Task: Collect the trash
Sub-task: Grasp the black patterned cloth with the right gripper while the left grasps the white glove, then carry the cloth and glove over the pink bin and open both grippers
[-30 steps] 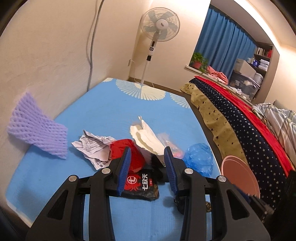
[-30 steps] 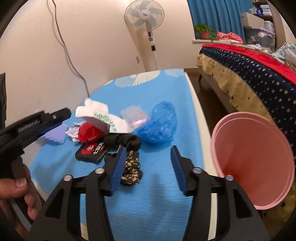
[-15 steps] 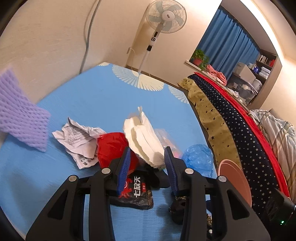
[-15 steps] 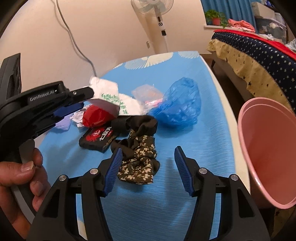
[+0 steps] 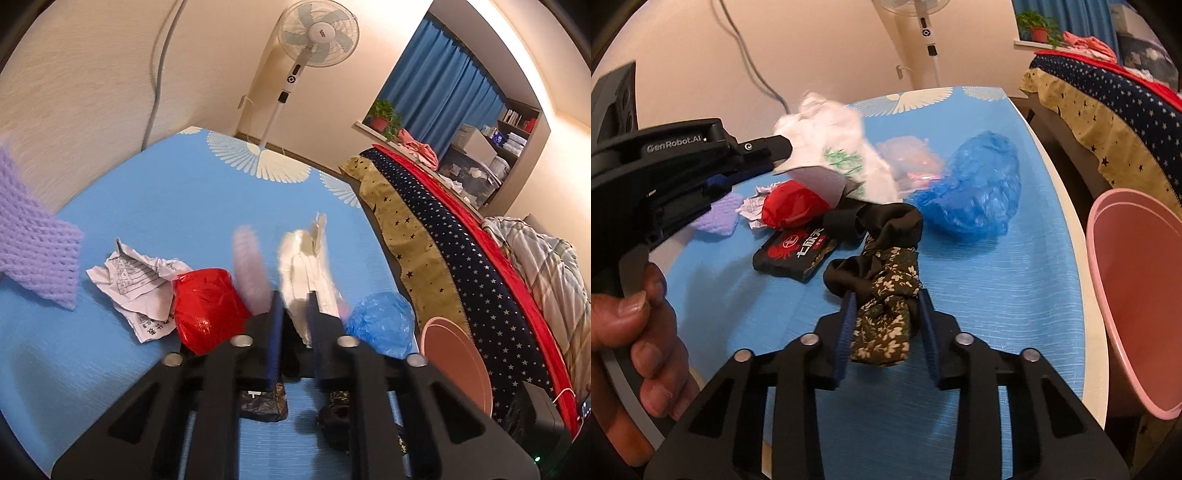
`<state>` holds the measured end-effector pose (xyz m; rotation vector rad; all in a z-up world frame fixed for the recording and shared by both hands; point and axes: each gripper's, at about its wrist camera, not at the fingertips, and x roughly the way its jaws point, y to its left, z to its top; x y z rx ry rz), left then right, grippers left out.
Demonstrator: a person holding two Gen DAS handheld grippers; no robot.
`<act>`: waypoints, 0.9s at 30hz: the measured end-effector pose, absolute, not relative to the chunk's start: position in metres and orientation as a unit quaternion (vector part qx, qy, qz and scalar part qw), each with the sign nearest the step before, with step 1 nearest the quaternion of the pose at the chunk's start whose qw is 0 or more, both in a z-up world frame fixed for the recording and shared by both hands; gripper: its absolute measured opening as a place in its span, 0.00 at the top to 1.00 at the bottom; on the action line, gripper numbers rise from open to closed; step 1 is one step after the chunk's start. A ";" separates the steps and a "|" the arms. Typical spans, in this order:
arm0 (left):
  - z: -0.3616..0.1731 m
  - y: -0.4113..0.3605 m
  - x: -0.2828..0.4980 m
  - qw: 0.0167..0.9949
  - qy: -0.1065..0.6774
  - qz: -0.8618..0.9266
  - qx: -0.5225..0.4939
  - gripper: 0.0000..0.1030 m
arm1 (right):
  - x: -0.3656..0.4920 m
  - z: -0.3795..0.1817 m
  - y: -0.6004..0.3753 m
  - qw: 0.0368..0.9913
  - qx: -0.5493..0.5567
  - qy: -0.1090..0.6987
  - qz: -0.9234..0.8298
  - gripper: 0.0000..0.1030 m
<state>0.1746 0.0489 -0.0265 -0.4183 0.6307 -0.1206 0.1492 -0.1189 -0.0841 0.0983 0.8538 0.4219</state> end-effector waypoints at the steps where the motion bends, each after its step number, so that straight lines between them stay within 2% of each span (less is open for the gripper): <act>1: -0.025 0.048 0.174 0.928 0.306 -0.061 -0.204 0.90 | 0.148 -0.083 -0.118 0.888 0.045 0.409 0.203 0.77; 4: -0.022 0.046 0.173 0.930 0.301 -0.068 -0.201 0.94 | 0.147 -0.078 -0.118 0.892 0.039 0.402 0.204 0.83; 9: -0.013 0.045 0.167 0.935 0.288 -0.077 -0.191 0.99 | 0.143 -0.064 -0.122 0.903 0.036 0.380 0.196 0.85; 27: 0.021 0.030 0.139 0.957 0.242 -0.091 -0.134 0.99 | 0.125 -0.015 -0.156 0.937 0.046 0.314 0.148 0.85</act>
